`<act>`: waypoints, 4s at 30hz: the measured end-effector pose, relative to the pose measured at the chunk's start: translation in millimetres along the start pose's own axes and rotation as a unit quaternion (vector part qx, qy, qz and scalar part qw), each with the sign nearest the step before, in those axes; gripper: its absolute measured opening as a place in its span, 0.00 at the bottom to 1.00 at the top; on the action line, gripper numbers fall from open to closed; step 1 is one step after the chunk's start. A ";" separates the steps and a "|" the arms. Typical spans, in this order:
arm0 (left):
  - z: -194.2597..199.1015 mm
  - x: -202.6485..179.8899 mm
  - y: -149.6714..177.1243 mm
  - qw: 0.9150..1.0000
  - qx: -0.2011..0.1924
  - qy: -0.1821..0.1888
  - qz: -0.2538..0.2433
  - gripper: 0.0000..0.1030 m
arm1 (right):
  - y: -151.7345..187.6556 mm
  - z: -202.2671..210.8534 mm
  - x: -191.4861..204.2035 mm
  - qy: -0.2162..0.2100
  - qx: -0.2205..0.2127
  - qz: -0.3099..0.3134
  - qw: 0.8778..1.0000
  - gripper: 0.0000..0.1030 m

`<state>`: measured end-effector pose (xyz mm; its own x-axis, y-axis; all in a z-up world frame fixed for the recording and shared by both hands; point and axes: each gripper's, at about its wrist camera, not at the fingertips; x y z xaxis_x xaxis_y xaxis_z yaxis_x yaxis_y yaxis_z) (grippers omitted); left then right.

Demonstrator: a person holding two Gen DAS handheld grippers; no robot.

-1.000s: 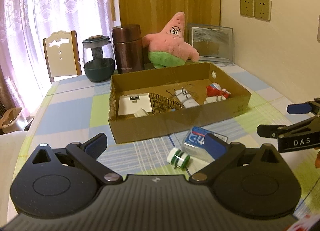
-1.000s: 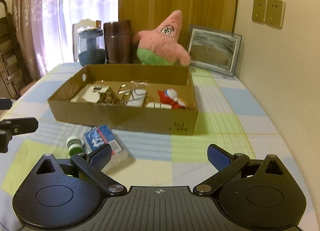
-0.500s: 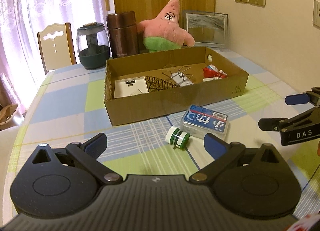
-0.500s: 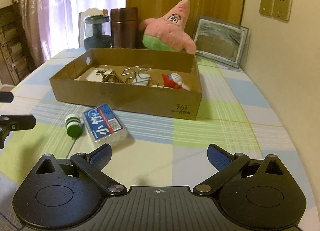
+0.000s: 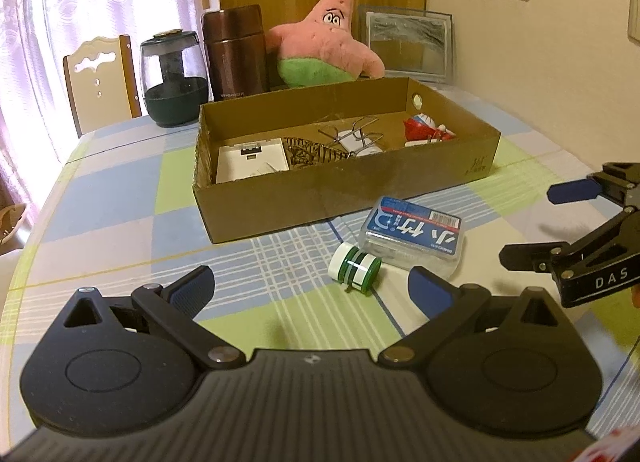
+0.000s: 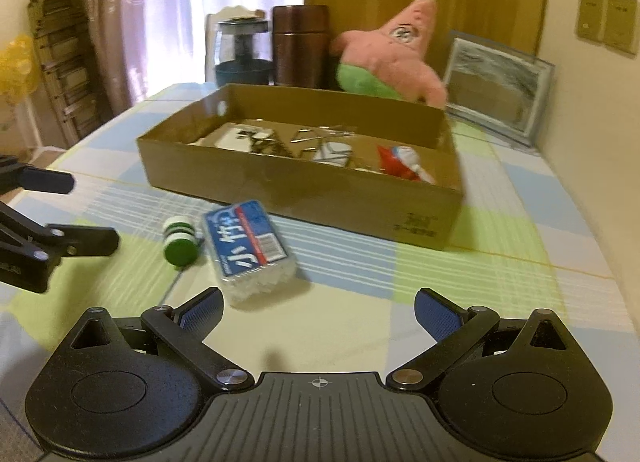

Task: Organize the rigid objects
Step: 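Close the right tool on the blue swab box, then close the left tool on the green-white tape roll while the right tool holds the swab box, then lift and carry the tape roll and swab box over the box with both tools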

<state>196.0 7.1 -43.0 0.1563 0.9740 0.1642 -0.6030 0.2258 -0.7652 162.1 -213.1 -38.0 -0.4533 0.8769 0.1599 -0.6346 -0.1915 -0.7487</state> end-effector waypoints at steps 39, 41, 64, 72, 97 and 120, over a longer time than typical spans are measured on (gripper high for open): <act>-38.7 -9.5 4.5 0.995 0.032 0.023 -0.092 0.98 | -20.6 -74.3 -0.9 -0.098 0.054 0.073 0.991 0.63; -39.8 -8.7 4.7 0.995 0.032 0.023 -0.091 0.98 | -20.6 -74.6 -0.7 -0.103 0.057 0.071 0.991 0.57; -67.8 -22.8 -5.7 0.991 0.025 0.084 -0.097 0.82 | -17.4 -50.3 -18.6 -0.006 0.081 -0.018 0.997 0.56; -76.3 -26.3 -6.4 0.988 0.033 0.106 -0.104 0.65 | -15.0 -47.6 -18.6 -0.006 0.083 -0.020 0.996 0.56; -63.0 -12.2 -19.3 0.993 0.037 0.089 -0.063 0.27 | -14.1 -51.6 -14.6 0.004 0.085 -0.010 0.996 0.55; -20.3 6.9 -33.1 0.998 0.012 0.060 -0.008 0.27 | -27.8 -14.5 -1.3 0.006 0.033 -0.028 0.999 0.54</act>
<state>232.9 5.9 -29.2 0.2579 0.9610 0.1002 -0.6184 0.2439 -0.7470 189.4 -202.5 -26.6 -0.4086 0.8921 0.1928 -0.6989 -0.1700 -0.6947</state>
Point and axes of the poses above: each gripper's, at about its wrist camera, not at the fingertips, and z roughly against the way its jaws point, x to its left, y to its underside, and after that the axes turned 11 degrees about -y, right-handed
